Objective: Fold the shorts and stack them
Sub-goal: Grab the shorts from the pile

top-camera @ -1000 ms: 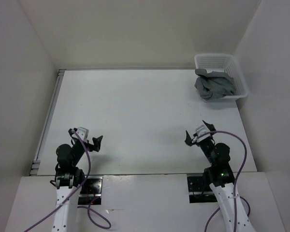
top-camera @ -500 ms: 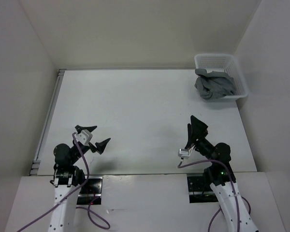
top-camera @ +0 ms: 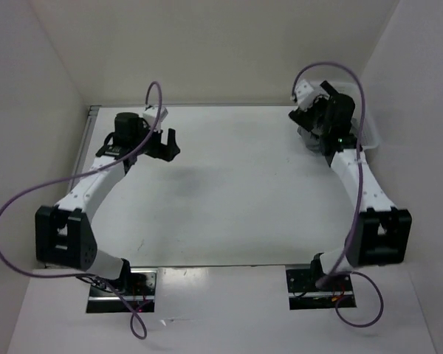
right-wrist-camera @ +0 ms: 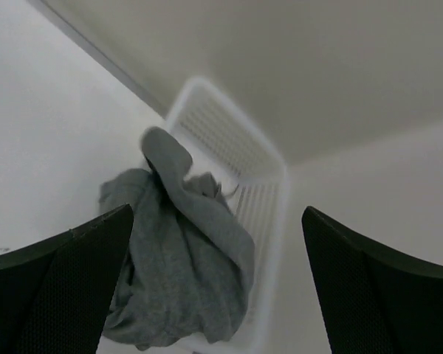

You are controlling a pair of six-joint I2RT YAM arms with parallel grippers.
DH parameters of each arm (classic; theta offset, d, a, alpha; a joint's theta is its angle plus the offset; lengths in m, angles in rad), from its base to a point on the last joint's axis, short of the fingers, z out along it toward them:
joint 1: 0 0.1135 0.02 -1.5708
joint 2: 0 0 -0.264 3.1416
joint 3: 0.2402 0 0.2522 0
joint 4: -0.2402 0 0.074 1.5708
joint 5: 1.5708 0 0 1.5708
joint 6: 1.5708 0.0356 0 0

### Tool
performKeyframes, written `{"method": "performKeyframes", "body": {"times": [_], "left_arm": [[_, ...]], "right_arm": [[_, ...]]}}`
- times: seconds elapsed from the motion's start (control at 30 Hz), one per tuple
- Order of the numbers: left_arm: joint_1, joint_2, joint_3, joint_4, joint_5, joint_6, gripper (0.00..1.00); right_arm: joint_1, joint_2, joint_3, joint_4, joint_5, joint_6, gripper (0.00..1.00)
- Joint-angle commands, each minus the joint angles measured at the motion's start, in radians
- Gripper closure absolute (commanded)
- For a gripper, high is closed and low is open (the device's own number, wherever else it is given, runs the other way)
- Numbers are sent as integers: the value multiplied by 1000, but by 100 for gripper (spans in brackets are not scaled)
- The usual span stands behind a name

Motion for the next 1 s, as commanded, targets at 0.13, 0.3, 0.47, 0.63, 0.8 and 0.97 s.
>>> {"method": "performKeyframes", "body": {"times": [0.13,0.3,0.47,0.63,0.8,0.97], "left_arm": [[-35,288,285,-298,73,4,1],[-85,332,285,-298,74,4,1],[-95,366,285,-289,52,4,1],[-95,375,294,-289,28,4,1],[-95,357,294,-289,17,4,1],[-95,311,294,-280,5,4,1]], "right_arm": [[-244,383,375,-331,102,650,0],[-265,467,375,-281,182,663,0],[-265,535,357,-281,164,626,0],[-265,560,388,-294,142,574,69],[-265,518,478,-267,155,595,100],[-265,454,654,-267,115,643,100]]}}
